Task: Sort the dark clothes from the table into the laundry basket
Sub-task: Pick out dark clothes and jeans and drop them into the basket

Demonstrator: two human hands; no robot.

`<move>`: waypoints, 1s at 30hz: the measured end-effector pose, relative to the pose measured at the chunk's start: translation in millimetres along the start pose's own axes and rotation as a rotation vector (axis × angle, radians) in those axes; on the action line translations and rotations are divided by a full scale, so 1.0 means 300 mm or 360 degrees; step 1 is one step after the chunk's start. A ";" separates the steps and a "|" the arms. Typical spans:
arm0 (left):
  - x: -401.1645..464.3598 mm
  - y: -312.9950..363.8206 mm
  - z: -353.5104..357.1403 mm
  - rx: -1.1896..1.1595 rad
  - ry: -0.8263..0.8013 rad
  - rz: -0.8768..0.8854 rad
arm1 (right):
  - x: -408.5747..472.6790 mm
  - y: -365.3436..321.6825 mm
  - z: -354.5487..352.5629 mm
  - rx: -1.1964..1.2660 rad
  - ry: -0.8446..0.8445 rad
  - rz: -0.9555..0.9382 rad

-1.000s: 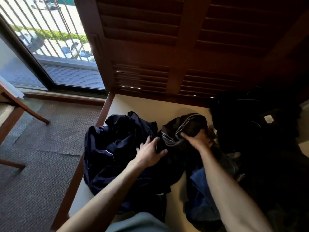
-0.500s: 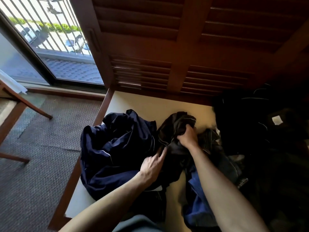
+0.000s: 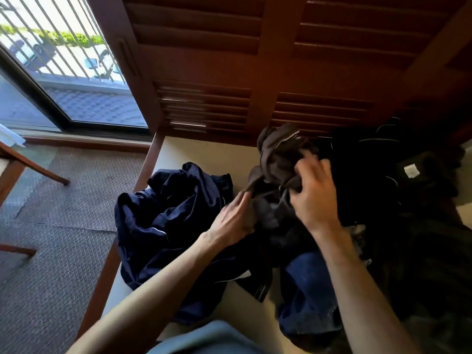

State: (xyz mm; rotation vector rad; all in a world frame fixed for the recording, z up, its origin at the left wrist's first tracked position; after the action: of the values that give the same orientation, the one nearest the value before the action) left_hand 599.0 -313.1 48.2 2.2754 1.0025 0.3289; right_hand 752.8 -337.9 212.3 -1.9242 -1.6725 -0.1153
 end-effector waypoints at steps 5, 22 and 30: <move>-0.311 -0.171 0.096 0.0611 -0.0278 -0.0114 | -0.419 0.019 0.398 -0.0454 -0.0954 0.0047; -0.561 -0.287 -0.256 0.0535 0.0619 -0.0912 | -0.305 0.145 0.504 -0.0341 -0.1441 0.0782; -0.696 -0.507 -0.196 -0.0139 0.0676 -0.1571 | -0.391 0.037 0.604 -0.0744 -0.1445 0.0593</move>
State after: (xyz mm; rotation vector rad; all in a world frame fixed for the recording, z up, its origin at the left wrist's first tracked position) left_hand 342.4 -361.3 2.3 1.3988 2.1103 0.4034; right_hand 683.8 -355.9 8.2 -2.8804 -1.8620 0.6626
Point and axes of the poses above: each hand's wrist, its own x-axis towards the middle knuckle, its own z-axis out of the palm, y = z × x, the point moved 8 cm from there along x, towards the middle knuckle, and after that the axes turned 10 degrees about z, right-handed, at the moved point
